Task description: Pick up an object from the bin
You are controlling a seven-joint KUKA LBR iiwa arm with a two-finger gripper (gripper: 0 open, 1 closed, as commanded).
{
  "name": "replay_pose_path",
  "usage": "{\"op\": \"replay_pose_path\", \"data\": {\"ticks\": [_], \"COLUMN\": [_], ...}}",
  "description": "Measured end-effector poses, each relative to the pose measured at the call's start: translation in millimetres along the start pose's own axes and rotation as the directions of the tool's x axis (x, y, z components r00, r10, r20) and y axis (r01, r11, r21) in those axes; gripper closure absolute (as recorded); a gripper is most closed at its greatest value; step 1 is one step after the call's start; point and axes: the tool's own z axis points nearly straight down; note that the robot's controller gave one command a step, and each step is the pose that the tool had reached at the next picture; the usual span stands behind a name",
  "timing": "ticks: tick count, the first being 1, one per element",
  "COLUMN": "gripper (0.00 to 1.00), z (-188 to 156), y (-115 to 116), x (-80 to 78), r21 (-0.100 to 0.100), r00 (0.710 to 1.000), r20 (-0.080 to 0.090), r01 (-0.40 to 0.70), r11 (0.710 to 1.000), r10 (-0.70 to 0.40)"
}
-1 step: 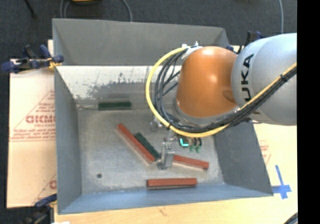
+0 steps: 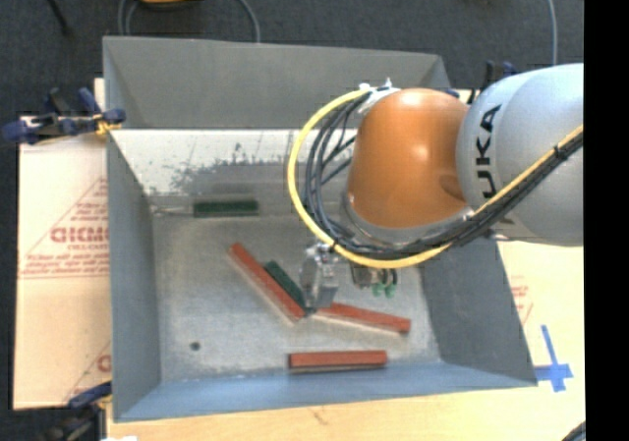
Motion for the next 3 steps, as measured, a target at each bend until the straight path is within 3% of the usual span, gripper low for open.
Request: {"op": "replay_pose_path", "data": {"ticks": [1, 2, 3], "gripper": [1.00, 0.00, 0.00], "z": [0, 134, 143], "y": [0, 8, 8], "x": [0.0, 25.3, 25.8], "r21": [0.000, -0.001, -0.002], "r00": [1.000, 0.988, 0.987], "r20": [0.000, 0.003, 0.007], "r01": [-0.001, -0.152, -0.163], "r11": [1.000, 0.988, 0.987], "r10": [0.001, 0.152, 0.163]}}
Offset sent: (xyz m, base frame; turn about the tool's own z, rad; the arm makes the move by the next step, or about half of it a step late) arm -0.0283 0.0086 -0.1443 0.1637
